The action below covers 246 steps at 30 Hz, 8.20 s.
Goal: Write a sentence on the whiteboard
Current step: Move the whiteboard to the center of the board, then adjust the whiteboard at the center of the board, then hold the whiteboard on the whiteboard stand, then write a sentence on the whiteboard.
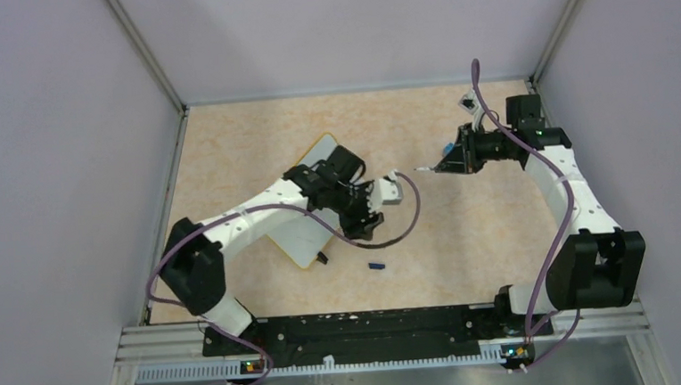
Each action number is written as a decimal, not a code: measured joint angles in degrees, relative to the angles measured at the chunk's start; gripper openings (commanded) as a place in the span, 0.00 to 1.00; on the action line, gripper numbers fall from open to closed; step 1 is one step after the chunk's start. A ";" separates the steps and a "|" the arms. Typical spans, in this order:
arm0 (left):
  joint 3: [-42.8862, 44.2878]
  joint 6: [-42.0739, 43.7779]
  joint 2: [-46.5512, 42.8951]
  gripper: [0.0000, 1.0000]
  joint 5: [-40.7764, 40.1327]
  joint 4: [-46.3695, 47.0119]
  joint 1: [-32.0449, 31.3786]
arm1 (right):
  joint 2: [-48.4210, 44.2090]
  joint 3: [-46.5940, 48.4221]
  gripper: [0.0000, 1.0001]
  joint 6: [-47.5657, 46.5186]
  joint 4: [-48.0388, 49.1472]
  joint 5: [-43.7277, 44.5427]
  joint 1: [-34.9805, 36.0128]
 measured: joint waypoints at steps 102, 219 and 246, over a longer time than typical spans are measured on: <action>8.26 -10.78 -14.10 0.85 16.00 -2.93 34.64 | -2.71 4.31 0.00 2.32 9.51 -4.09 4.24; -10.69 -8.96 -10.49 0.00 37.70 -5.27 45.29 | 5.70 0.92 0.00 -4.61 27.26 50.03 63.52; -11.39 -8.92 -11.37 0.00 37.64 -4.63 45.29 | 8.37 3.04 0.00 -3.89 27.10 53.09 63.52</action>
